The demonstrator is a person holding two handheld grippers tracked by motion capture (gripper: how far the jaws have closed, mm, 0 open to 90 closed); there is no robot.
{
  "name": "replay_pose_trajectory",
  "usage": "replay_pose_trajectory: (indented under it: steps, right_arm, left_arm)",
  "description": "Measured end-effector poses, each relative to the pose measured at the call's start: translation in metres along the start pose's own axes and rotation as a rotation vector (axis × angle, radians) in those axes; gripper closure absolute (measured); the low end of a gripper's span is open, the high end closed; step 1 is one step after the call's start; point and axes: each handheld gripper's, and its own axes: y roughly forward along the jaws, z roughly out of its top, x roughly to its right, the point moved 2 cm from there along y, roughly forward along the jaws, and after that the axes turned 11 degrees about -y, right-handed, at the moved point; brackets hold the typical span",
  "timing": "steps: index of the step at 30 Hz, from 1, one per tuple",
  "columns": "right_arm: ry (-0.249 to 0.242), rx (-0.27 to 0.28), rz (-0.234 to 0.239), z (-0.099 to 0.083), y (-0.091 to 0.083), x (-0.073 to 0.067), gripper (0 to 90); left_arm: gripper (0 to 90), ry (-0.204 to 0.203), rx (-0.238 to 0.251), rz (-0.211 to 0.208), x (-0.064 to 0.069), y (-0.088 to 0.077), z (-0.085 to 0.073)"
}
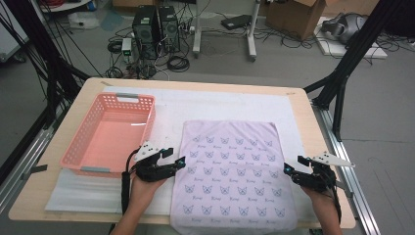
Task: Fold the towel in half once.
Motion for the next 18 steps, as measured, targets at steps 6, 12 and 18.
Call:
replay_pose_trajectory:
  steps: [6,12,18]
  right_arm:
    - [0.009,-0.002,0.006,0.002,0.008,0.005,30.4]
    - [0.015,-0.022,0.016,0.006,0.022,0.011,30.9]
    - [0.039,-0.058,0.002,0.013,0.04,0.029,34.7]
  left_arm:
    - [37.4,-0.003,-0.016,0.01,0.0,0.006,0.0]
    - [37.3,-0.009,-0.029,0.013,0.002,0.011,0.002]
    - [38.9,-0.008,-0.038,0.038,0.002,0.03,0.018]
